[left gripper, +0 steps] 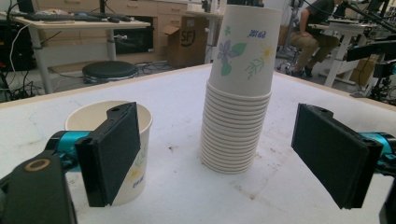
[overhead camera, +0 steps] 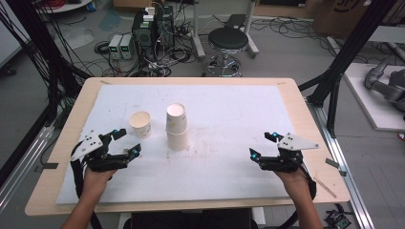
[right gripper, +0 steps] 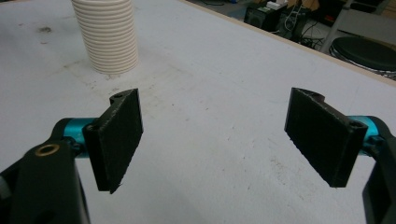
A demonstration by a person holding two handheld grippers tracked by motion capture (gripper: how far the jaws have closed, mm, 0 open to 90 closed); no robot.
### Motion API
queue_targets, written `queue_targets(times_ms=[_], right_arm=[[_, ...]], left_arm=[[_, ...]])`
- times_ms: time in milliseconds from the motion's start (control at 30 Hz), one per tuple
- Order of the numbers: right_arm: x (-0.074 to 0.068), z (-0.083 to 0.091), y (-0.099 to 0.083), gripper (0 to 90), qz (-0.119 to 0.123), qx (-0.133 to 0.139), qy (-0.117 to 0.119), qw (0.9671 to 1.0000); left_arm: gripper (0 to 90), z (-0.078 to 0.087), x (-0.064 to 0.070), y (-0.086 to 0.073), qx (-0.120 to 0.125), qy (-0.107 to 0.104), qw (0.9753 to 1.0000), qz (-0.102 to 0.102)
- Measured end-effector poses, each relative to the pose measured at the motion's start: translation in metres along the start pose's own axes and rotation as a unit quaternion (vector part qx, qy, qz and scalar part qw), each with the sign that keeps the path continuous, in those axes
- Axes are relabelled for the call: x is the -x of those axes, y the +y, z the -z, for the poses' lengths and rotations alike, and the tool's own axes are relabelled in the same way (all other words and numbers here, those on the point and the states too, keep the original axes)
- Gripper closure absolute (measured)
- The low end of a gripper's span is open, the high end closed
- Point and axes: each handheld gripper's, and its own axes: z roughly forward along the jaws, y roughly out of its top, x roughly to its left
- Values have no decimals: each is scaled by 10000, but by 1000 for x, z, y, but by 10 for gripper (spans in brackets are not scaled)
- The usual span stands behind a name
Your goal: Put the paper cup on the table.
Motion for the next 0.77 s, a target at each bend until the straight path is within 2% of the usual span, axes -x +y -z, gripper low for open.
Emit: queue_targets(times_ms=[767], right_arm=[[4, 3, -2, 195, -91, 115, -33, 9999]], left_arm=[[156, -4, -4, -4, -89, 79, 9999, -21]])
